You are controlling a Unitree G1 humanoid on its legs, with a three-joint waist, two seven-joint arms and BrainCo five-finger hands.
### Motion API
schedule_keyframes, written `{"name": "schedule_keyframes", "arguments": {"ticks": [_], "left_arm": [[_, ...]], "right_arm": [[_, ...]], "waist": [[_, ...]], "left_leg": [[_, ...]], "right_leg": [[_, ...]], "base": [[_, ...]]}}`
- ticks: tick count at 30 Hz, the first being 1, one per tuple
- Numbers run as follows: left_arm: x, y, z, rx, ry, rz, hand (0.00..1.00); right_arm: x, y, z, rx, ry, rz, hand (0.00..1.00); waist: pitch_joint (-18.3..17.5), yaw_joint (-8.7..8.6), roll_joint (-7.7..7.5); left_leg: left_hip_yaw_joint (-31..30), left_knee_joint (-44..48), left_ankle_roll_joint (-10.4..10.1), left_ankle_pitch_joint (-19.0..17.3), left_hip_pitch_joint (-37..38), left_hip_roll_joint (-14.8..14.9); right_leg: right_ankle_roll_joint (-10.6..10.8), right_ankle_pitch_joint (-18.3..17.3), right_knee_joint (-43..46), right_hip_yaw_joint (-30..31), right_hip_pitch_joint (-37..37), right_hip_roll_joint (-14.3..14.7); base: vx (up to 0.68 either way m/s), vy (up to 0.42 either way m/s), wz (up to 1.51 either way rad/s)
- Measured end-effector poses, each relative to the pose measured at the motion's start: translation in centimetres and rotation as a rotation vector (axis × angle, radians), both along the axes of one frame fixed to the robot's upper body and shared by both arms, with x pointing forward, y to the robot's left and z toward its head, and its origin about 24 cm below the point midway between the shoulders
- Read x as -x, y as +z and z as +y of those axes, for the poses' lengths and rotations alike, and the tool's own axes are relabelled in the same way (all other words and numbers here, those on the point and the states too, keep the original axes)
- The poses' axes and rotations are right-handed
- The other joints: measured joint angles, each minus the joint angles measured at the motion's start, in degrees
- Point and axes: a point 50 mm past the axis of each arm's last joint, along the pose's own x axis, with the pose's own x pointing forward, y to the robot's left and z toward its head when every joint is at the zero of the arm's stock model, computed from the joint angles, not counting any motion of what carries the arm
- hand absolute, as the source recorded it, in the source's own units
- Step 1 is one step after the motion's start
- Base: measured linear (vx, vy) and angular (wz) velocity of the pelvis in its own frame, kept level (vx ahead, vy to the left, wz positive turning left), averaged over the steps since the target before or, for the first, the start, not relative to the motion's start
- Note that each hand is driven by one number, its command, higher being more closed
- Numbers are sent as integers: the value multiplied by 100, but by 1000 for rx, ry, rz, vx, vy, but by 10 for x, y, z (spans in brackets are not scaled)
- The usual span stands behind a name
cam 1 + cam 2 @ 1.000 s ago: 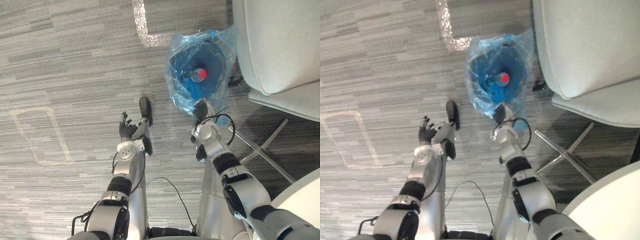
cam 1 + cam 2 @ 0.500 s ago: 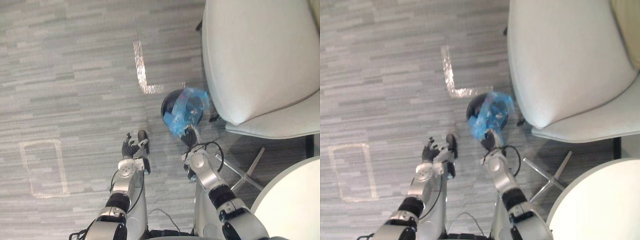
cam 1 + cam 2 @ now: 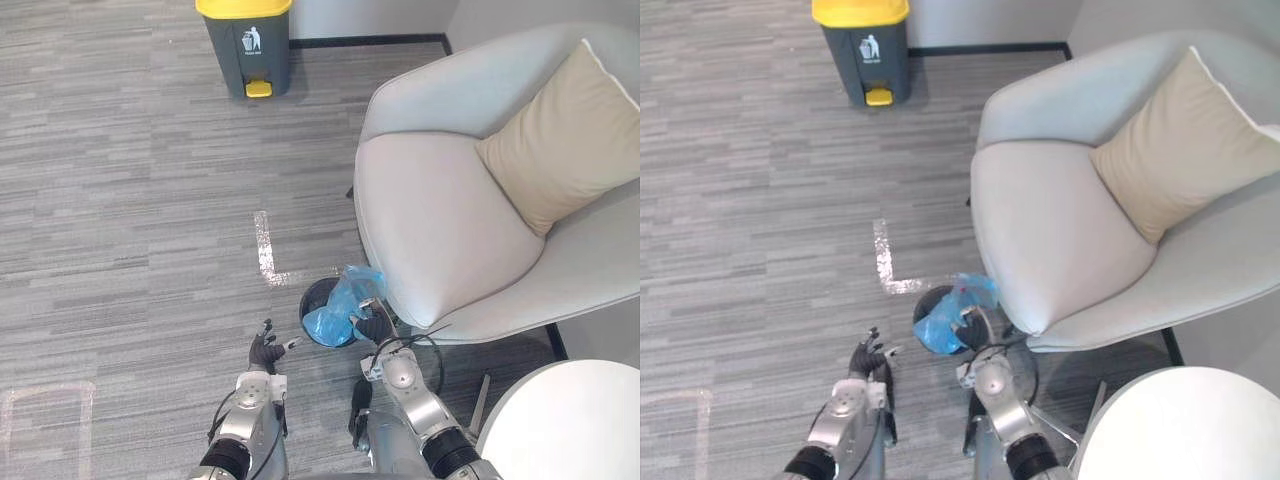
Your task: Gather rubbish on tea table into small bin, then transfer packed bag to large trash can.
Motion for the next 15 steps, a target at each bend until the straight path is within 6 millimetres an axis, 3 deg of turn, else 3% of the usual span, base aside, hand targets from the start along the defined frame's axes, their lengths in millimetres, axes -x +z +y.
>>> {"name": "schedule_keyframes", "arguments": {"ticks": [3, 8, 15], "left_arm": [[5, 2, 6, -45, -45, -6, 0], [2, 21, -4, -42, -130, -107, 0], [-14, 74, -25, -61, -300, -361, 0]], "right_arm": [[3, 7, -2, -25, 25, -25, 100], [3, 20, -4, -88, 66, -65, 100], [6, 46, -1, -151, 195, -152, 100]], "waist": [[-208, -15, -1], [-379, -14, 11], [-510, -89, 20]], "left_leg": [[37, -260, -39, 35, 348, -15], [149, -522, -24, 135, 578, -56], [178, -559, -109, 50, 753, -79]], "right_leg": [[8, 11, -167, 47, 277, 27], [32, 112, -302, 184, 319, 32], [63, 252, -588, 356, 509, 34]], "base": [[72, 2, -8], [-11, 22, -14], [-39, 27, -10]]}}
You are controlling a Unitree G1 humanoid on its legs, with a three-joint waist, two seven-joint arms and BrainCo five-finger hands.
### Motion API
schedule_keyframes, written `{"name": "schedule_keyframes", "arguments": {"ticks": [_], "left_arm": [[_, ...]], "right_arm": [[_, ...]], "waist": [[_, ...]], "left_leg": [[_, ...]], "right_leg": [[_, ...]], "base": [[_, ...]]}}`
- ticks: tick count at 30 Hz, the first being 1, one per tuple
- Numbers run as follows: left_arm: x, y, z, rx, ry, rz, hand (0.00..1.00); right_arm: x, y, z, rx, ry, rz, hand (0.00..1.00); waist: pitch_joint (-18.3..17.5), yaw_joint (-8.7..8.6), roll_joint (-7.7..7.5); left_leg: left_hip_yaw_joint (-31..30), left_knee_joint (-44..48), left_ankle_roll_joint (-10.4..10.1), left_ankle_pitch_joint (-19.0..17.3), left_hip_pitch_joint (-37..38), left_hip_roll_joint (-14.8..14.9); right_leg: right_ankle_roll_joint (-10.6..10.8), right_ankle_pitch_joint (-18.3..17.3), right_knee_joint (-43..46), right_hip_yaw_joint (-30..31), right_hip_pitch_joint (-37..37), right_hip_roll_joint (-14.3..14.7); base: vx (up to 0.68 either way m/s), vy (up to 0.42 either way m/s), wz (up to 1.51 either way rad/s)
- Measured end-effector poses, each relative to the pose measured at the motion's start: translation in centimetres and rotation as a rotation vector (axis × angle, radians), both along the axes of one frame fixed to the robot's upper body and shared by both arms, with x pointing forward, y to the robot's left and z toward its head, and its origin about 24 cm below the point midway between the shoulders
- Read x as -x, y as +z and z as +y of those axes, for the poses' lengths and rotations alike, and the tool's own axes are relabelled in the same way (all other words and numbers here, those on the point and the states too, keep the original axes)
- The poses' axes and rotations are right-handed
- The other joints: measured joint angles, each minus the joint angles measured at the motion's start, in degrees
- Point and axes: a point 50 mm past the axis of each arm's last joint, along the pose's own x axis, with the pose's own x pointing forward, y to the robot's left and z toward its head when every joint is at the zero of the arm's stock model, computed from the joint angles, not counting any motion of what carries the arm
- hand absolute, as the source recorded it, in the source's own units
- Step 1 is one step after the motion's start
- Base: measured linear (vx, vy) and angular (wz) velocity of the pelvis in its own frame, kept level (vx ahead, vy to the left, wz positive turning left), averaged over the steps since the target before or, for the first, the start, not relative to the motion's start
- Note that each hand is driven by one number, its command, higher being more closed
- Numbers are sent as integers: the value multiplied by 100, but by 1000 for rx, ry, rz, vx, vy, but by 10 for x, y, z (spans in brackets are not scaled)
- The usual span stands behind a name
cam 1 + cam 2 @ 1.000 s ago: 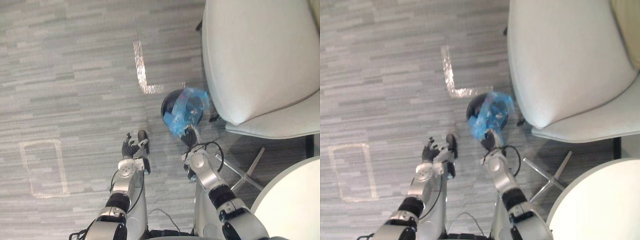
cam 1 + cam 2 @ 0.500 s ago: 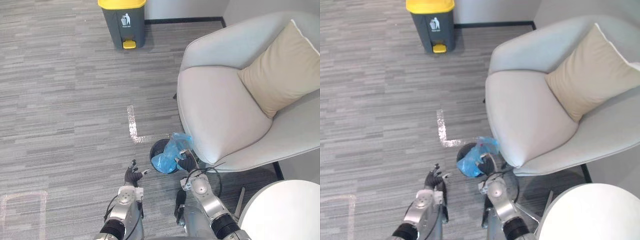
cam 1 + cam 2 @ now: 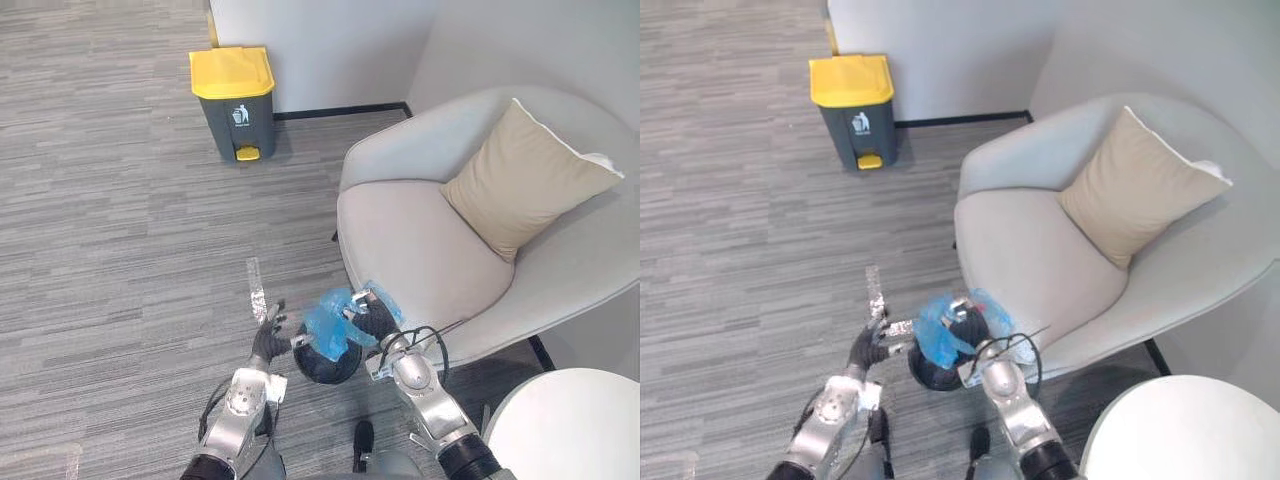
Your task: Gather rubbish on tea table into small bin, then transfer packed bag to large trash can.
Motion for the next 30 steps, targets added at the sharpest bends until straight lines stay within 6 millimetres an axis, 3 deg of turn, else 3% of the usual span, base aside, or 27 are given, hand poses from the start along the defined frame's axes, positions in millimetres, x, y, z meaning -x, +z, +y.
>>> {"name": "schedule_keyframes", "arguments": {"ticks": [6, 15, 30], "left_arm": [[0, 21, -11, -74, -141, -121, 0], [-22, 57, -29, -220, -340, -314, 0], [-18, 49, -31, -250, -408, -271, 0]], "right_arm": [[1, 15, -8, -11, 66, -57, 100], [-8, 41, -5, -69, 163, -120, 100], [-9, 74, 8, -154, 286, -212, 100]], "waist": [[-347, -91, 70], [-459, -214, 99], [-638, -256, -8]], "left_leg": [[20, 0, 24, 17, 95, 18], [21, -4, 28, 22, 143, 38], [67, -34, 30, 25, 155, 36]], "right_leg": [[-16, 153, -274, 70, 194, 42], [-43, 255, -399, 132, 257, 74], [-38, 302, -446, 207, 249, 85]], "base": [[49, -7, -7], [1, -3, -4], [-5, 0, -1]]}}
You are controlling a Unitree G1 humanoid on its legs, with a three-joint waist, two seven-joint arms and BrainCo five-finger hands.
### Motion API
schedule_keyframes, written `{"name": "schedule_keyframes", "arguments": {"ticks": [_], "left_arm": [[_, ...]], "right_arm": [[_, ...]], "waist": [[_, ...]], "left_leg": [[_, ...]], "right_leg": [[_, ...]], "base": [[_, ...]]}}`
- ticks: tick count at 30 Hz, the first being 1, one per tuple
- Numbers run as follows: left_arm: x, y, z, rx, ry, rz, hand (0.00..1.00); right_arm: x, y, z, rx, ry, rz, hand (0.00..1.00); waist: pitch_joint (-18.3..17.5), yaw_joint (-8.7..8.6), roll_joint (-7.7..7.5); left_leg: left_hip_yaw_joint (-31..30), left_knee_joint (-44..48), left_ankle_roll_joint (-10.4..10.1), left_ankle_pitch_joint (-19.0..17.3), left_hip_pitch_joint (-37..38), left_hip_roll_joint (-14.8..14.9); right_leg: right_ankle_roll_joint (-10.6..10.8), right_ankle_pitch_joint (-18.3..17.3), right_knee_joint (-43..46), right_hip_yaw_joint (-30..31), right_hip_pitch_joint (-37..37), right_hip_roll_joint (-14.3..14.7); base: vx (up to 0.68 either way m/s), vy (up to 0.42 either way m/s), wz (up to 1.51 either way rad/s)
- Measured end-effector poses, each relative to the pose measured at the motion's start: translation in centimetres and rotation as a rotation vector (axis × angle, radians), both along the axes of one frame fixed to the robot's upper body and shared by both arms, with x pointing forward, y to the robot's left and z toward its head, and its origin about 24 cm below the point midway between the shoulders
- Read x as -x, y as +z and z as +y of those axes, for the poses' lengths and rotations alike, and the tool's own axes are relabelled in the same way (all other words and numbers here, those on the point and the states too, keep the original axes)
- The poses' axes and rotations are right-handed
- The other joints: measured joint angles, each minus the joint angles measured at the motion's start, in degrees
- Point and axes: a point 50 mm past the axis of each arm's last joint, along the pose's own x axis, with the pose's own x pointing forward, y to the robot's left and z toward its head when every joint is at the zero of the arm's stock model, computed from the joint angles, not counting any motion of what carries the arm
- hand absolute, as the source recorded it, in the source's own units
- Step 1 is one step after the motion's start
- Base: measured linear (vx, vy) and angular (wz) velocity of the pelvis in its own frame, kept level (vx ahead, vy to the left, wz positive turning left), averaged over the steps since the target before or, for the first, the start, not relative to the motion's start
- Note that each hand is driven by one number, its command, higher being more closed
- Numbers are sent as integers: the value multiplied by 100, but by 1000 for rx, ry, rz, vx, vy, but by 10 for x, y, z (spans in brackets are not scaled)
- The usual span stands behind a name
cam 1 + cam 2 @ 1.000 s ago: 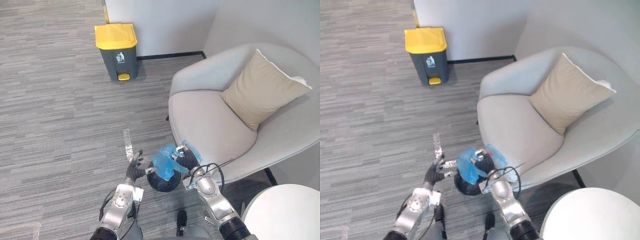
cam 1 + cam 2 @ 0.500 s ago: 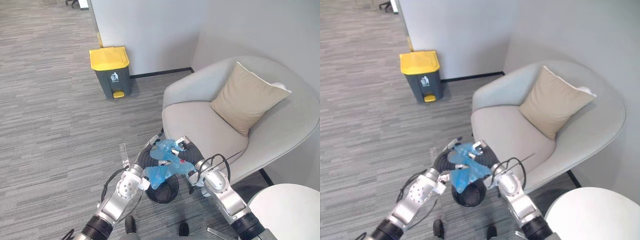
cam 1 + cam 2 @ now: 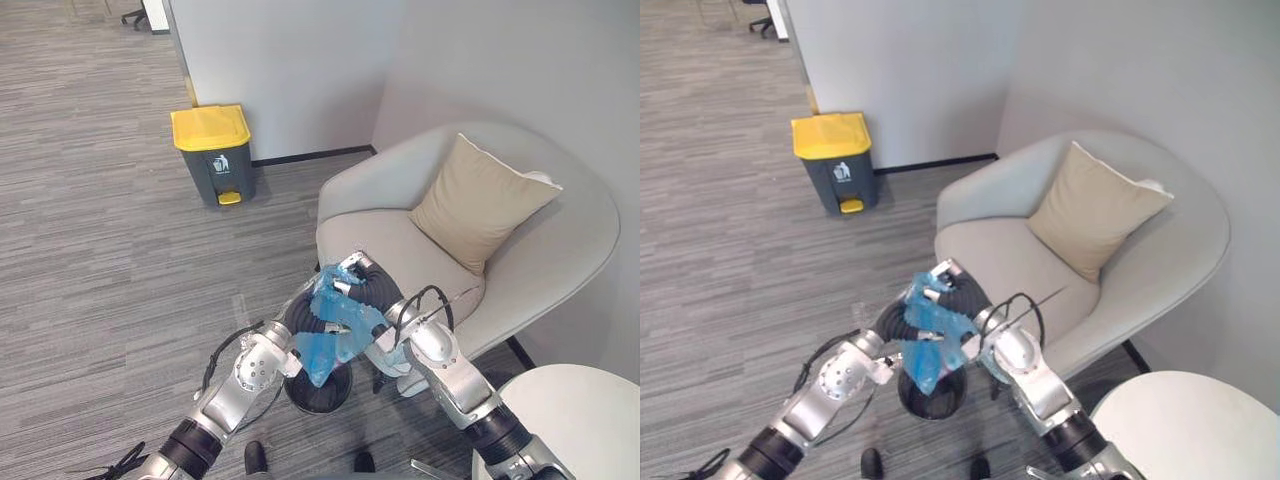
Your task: Gather rubbish on tea table into small bin, then transfer packed bag to large trash can.
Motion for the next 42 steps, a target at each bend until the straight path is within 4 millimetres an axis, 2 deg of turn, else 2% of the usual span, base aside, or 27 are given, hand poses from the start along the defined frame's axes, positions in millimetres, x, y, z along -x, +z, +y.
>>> {"name": "schedule_keyframes", "arguments": {"ticks": [5, 15, 21, 29, 30, 34, 36, 39, 42], "left_arm": [[2, -4, 7, 10, 38, 19, 0], [12, -20, 16, 38, 112, 92, 0], [19, -29, 24, 33, 155, 129, 0], [25, -35, 21, 52, 164, 162, 0], [25, -37, 18, 58, 161, 169, 100], [5, -52, -12, 7, 168, 201, 100], [-9, -52, -25, -44, 157, 188, 100], [-24, -50, -26, -77, 190, 164, 100], [-24, -53, -24, -85, 215, 173, 100]], "right_arm": [[7, 20, 7, -87, 65, -52, 100], [11, 24, 24, -170, 135, -27, 100], [16, 39, 36, -236, 194, -60, 100], [22, 44, 55, -296, 279, -41, 100], [24, 44, 57, -301, 289, -37, 100], [32, 37, 78, -281, 363, 12, 100], [28, 32, 80, -263, 350, 38, 100], [26, 32, 79, -302, 336, 68, 100], [24, 34, 78, -331, 333, 85, 100]], "waist": [[-74, -6, 12], [-171, 12, -41], [-223, 29, -60], [-309, 61, -88], [-309, 55, -88], [-322, 70, -105], [-342, 35, -132], [-362, -73, -161], [-360, -173, -159]], "left_leg": [[0, -3, 9, 8, 5, 0], [20, -7, 26, 29, 4, 0], [22, -7, 26, 29, 4, 0], [25, -7, 26, 29, 2, 0], [30, -7, 25, 29, 3, 1], [67, -8, -26, -10, -10, 17], [78, -8, -30, -7, -3, 27], [180, -7, -44, -4, -9, 68], [238, -7, -37, 12, -9, 104]], "right_leg": [[1, -6, 37, 3, -14, 1], [4, -28, 107, 23, -68, -3], [3, -27, 106, 29, -73, -3], [2, -27, 116, 33, -77, -2], [3, -28, 119, 42, -82, -2], [0, -35, 167, 109, -165, -2], [-23, -39, 171, 133, -173, 8], [-45, -15, 185, 225, -259, 45], [-44, 42, 153, 278, -272, 83]], "base": [[0, 0, 0], [-7, 1, -1], [0, 0, 0], [0, 0, 0], [0, 0, 0], [-21, 3, -5], [-17, -6, -7], [0, -14, -18], [36, -25, -14]]}}
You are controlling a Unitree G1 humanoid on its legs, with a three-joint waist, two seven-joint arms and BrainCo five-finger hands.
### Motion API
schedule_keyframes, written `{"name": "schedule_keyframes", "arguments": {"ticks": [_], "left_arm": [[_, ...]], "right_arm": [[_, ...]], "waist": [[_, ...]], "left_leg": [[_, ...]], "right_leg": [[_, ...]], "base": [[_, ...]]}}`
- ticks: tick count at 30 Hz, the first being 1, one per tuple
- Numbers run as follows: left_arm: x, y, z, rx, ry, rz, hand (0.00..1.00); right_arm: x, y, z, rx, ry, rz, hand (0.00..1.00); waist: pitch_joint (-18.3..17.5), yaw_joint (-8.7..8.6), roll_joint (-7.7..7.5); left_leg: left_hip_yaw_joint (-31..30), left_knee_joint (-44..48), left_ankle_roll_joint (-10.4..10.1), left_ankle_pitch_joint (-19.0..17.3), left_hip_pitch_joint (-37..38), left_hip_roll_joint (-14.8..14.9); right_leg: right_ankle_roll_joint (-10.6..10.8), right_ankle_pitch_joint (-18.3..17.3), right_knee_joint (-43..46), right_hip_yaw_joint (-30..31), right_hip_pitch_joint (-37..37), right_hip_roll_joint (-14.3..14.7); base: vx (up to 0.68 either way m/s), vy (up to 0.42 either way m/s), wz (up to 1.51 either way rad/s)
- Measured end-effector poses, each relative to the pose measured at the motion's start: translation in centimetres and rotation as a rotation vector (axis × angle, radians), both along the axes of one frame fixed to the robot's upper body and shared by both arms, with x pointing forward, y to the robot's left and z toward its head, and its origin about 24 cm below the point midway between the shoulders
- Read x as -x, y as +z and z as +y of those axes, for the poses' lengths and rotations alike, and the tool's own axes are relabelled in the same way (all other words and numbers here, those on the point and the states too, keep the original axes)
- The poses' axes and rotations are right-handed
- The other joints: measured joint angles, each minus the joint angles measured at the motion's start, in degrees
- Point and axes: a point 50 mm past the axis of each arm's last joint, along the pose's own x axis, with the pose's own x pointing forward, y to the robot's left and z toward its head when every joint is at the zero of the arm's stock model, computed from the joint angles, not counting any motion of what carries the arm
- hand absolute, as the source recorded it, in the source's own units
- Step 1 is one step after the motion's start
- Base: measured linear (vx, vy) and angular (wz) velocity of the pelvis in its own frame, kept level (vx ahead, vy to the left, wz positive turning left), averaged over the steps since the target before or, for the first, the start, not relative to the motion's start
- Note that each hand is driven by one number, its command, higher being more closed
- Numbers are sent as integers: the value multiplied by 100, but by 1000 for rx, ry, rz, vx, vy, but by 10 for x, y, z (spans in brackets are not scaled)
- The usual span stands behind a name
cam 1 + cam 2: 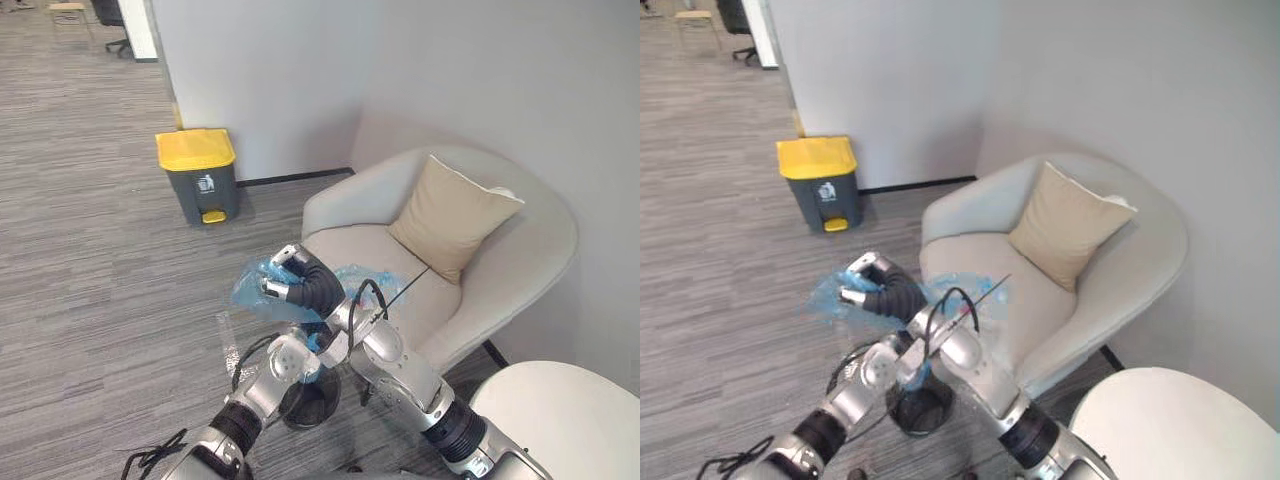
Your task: Gather rubbish on tea table into small bin, then transfer packed bag to large trash can.
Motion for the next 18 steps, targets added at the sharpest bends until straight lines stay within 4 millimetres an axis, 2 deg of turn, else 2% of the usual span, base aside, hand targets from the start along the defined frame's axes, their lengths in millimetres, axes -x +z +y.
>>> {"name": "schedule_keyframes", "arguments": {"ticks": [11, 12, 18], "left_arm": [[-1, 2, 3, 62, 42, 12, 100], [0, 1, 3, 71, 46, 18, 100], [7, -2, 12, 103, 93, 30, 100]], "right_arm": [[0, -1, -2, 23, 11, -22, 100], [1, -3, -3, 27, 4, -28, 0], [0, -17, -19, 105, -102, -71, 0]], "waist": [[9, -12, 14], [10, -13, 15], [29, -18, 39]], "left_leg": [[-19, 2, -4, 6, -4, 33], [-22, 1, -4, 6, -4, 33], [-39, 0, -12, -1, -5, 31]], "right_leg": [[-27, 44, -69, -3, 24, 42], [-26, 43, -68, -3, 26, 42], [-3, 15, -62, -5, 31, 24]], "base": [[25, -11, -1], [0, 0, 0], [0, 0, 0]]}}
